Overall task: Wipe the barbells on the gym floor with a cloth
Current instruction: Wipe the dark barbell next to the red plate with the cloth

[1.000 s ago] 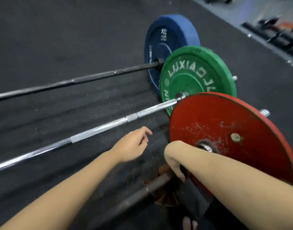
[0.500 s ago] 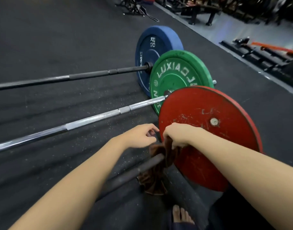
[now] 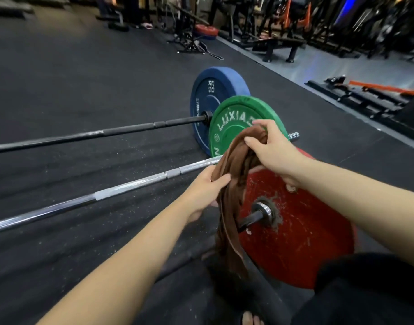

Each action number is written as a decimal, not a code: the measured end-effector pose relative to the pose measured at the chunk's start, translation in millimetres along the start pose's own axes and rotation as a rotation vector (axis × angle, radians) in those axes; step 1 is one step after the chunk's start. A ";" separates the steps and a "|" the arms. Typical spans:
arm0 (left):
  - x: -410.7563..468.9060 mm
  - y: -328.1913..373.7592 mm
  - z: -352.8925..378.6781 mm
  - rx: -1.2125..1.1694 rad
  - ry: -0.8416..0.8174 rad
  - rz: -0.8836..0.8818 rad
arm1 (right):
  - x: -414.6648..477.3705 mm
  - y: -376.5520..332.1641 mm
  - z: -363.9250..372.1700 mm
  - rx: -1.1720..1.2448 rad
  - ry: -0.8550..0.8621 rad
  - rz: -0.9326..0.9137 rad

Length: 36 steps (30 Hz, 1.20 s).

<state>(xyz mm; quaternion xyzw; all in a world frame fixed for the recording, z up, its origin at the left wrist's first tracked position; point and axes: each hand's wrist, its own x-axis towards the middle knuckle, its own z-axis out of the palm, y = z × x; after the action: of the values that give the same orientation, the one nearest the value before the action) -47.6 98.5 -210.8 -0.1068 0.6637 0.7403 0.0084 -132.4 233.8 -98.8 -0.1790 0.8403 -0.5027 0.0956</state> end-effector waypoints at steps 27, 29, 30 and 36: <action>-18.8 76.0 -34.9 -0.443 0.252 -0.116 | -28.6 26.2 15.7 -0.071 -0.257 0.614; -19.3 81.8 -35.1 -0.499 0.214 -0.087 | -30.0 14.5 17.4 0.118 -0.309 0.679; -19.0 82.6 -34.9 -0.472 0.217 -0.075 | -30.8 11.1 21.7 0.238 -0.282 0.648; -29.8 67.8 -20.9 -0.232 0.203 -0.067 | -40.9 1.4 50.6 0.462 -0.197 0.251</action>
<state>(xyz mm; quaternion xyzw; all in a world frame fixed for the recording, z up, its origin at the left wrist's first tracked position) -25.9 73.7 -141.2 -0.2032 0.5674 0.7966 -0.0466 -78.0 209.6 -124.9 -0.0949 0.7056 -0.6453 0.2768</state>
